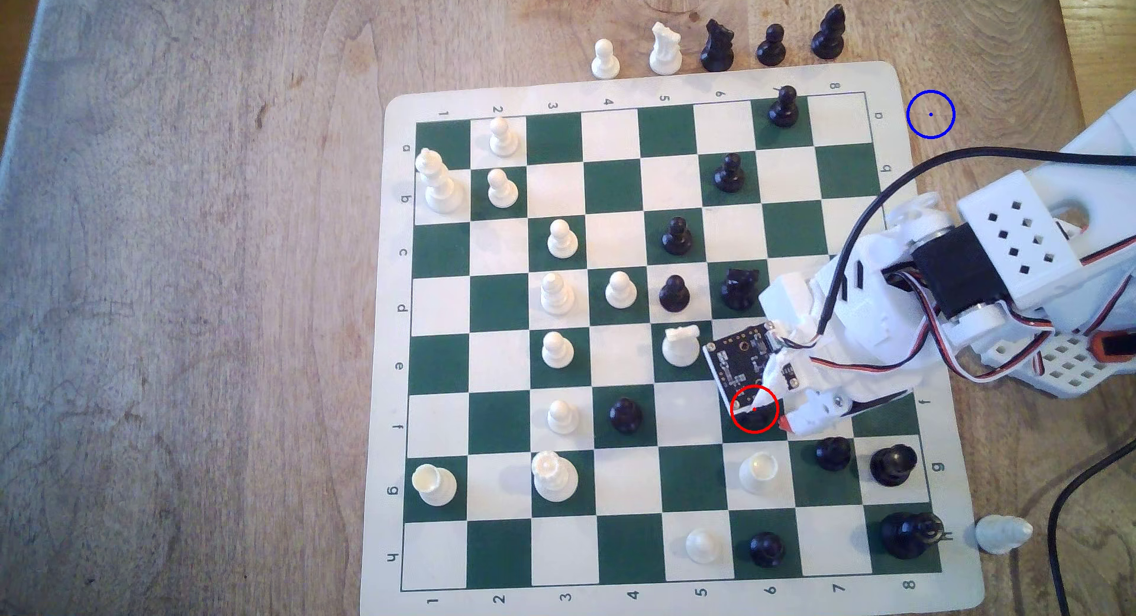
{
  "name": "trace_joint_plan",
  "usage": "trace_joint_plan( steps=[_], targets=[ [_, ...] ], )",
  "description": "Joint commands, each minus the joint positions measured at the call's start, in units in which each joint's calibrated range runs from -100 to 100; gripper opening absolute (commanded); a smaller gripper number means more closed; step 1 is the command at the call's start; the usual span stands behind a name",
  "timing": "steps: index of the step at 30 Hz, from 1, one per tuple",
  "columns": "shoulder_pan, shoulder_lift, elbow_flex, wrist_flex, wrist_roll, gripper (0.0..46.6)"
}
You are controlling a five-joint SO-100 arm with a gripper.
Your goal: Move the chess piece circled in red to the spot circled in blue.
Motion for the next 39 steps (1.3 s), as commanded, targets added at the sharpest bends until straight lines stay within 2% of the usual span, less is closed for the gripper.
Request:
trace_joint_plan(
  steps=[1, 15, 18, 19, 20, 21, 28, 39],
  targets=[
    [0.45, 1.06, -6.25, -2.46, -0.29, 12.0],
    [0.45, 5.30, -8.70, -4.76, -0.44, 10.9],
    [0.60, 5.38, -8.70, -4.76, -0.29, 7.1],
    [0.60, 5.38, -8.70, -4.76, -0.29, 5.1],
    [0.60, 5.38, -8.70, -4.76, -0.44, 0.6],
    [0.60, 5.38, -8.70, -4.92, -0.44, 0.3],
    [0.76, 1.90, -9.06, -3.61, -0.54, 0.3],
    [7.64, -9.05, -30.00, 18.34, 0.39, 0.3]
  ],
)
